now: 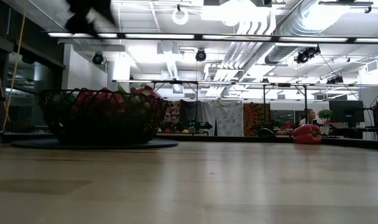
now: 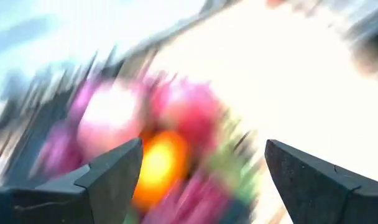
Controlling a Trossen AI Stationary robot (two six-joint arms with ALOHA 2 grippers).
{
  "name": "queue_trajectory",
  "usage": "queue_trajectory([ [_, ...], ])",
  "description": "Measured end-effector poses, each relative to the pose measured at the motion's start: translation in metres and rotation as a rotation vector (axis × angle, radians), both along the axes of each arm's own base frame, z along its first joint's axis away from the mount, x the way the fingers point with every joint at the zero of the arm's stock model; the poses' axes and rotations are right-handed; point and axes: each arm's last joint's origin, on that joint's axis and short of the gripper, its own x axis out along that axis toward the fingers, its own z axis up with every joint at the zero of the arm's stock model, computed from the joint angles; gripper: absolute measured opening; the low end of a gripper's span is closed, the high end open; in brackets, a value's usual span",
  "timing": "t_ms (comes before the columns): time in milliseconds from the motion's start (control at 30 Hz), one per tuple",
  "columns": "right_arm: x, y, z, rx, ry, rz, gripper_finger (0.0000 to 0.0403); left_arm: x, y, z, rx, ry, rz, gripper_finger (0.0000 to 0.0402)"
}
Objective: Build produce basket
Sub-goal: Put the red bell pepper into the black wire basket
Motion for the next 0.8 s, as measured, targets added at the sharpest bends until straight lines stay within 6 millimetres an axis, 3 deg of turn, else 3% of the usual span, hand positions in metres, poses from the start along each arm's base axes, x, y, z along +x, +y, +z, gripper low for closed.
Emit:
queue_trajectory([
  [167, 0.000, 0.000, 0.000, 0.001, 0.000, 0.002, 0.0307, 0.005, -0.004, 0.058, 0.309, -0.470, -0.223, 0.0327],
  [300, 0.000, 0.000, 0.000, -0.001, 0.000, 0.002, 0.0307, 0.002, -0.006, 0.074, 0.397, -0.640, -0.338, 0.0327],
  [500, 0.000, 0.000, 0.000, -0.001, 0.000, 0.002, 0.0307, 0.006, -0.006, 0.065, 0.369, -0.672, -0.420, 0.0327],
  [800, 0.000, 0.000, 0.000, 0.023, -0.008, 0.000, 0.0307, 0.006, -0.007, 0.032, 0.359, -0.951, -0.408, 0.0327],
])
